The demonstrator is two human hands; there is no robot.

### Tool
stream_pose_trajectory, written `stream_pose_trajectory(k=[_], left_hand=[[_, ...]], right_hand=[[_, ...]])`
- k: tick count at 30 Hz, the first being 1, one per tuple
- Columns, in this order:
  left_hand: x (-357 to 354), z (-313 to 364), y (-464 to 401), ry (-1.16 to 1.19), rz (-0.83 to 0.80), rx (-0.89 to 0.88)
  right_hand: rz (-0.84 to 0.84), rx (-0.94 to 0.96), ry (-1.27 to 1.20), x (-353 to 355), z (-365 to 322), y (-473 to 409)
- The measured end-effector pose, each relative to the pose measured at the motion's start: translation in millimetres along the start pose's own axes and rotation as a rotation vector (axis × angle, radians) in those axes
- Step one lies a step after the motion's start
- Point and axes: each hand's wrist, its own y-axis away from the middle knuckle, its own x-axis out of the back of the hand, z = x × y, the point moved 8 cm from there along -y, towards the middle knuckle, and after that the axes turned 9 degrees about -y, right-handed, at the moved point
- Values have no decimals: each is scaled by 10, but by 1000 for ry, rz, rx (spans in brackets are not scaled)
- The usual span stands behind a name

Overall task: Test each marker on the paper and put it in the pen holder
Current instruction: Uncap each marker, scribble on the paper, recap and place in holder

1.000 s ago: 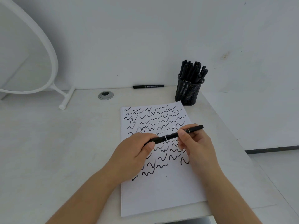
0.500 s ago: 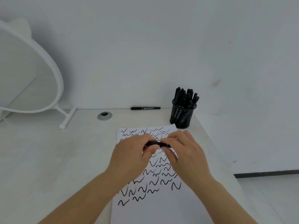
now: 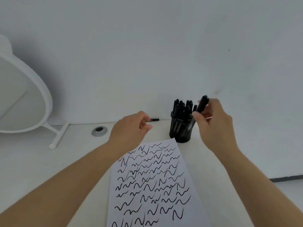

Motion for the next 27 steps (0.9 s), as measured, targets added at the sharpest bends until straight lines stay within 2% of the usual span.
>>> stream_pose_trajectory(k=[3, 7, 10, 14, 19, 23, 27], left_hand=[[-263, -327, -339, -116, -86, 80], [-552, -692, -646, -221, -164, 118], [-722, -862, -775, -282, -209, 96], [-886, -888, -911, -342, -191, 40], [-1058, -898, -1023, -408, -231, 39], [-1149, -930, -1025, -521, -238, 20], [-1175, -919, -1051, -578, -225, -12]], right_hand=[[104, -40, -127, 93, 68, -236], [137, -41, -167, 31, 162, -387], [113, -49, -127, -62, 269, -441], [71, -44, -52, -175, 404, -463], [-72, -68, 83, -395, 542, -452], [-73, 16, 161, -443, 517, -457], [-61, 20, 166, -456, 530, -477]])
